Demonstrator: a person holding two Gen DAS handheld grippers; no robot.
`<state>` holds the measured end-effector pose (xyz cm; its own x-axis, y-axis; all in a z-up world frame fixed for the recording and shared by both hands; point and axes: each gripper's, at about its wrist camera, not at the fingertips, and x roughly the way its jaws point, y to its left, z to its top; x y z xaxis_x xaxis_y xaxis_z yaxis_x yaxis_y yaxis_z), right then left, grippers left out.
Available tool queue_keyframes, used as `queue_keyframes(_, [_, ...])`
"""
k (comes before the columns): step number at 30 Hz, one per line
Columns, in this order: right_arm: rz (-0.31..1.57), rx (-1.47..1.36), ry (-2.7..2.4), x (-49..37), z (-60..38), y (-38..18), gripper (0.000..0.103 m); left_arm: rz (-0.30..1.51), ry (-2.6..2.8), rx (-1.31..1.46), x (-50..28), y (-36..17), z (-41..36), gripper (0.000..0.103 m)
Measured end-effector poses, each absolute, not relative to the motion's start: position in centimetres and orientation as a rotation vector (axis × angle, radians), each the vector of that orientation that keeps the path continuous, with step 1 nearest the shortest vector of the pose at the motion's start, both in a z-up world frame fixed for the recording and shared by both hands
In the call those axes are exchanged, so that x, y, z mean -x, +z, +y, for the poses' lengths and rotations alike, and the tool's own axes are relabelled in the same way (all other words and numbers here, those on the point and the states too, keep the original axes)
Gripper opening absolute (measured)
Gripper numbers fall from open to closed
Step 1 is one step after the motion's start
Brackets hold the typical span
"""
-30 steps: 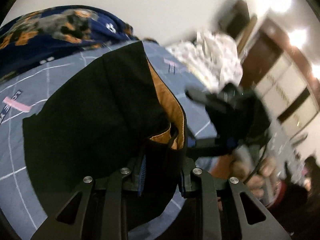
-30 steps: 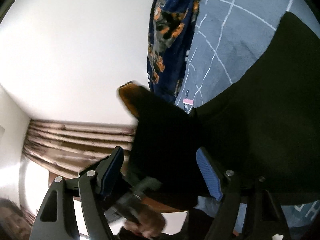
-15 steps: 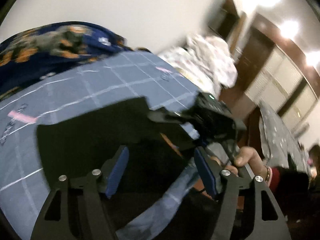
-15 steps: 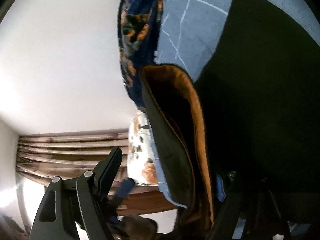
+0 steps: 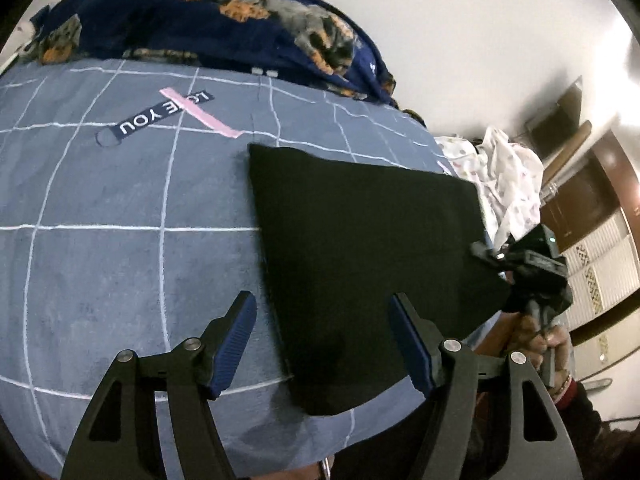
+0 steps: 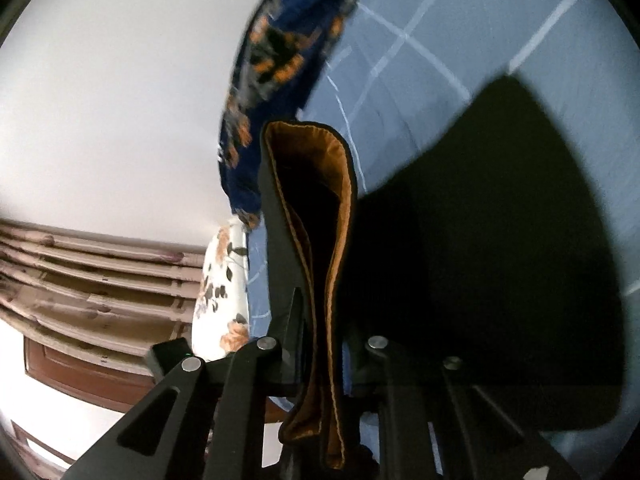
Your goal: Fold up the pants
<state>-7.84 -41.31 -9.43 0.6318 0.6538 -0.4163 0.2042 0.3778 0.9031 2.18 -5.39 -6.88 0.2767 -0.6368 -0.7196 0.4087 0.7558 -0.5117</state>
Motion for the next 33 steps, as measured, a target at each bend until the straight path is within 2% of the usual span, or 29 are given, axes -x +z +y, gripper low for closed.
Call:
queue_keyframes(6, [0.837, -1.254, 0.236, 10.7, -46.0, -10.8, 0.014, 1.094, -0.754, 0.167, -2.2, -7.1, -8.2, 0.069])
queue_keyframes(12, [0.839, -1.355, 0.222, 11.9, -46.9, -13.9, 0.014, 1.132, -0.792, 0.082, -1.7, -8.0, -11.3, 0.069])
queue_keyframes(17, [0.838, -1.343, 0.216, 11.9, -47.1, -13.9, 0.014, 1.13, -0.816, 0.034, -1.3, -8.4, -12.4, 0.069])
queue_keyframes(20, [0.846, -1.283, 0.148, 12.7, -48.1, -12.8, 0.02, 1.139, -0.815, 0.015, -1.1, -8.8, -12.9, 0.069])
queue_keyframes(26, [0.657, -1.315, 0.253, 17.6, -49.2, -7.1, 0.02, 1.122, -0.834, 0.032, -1.0, -8.5, -12.7, 0.069])
queue_keyframes(29, [0.738, -1.341, 0.289, 18.6, -47.2, -7.4, 0.02, 1.127, -0.84, 0.059, -1.1, -8.5, -12.6, 0.069])
queue_keyframes(33, [0.831, -1.405, 0.246, 19.0, -46.0, -10.6, 0.021, 1.133, -0.845, 0.082, -1.2, -8.4, -12.5, 0.07])
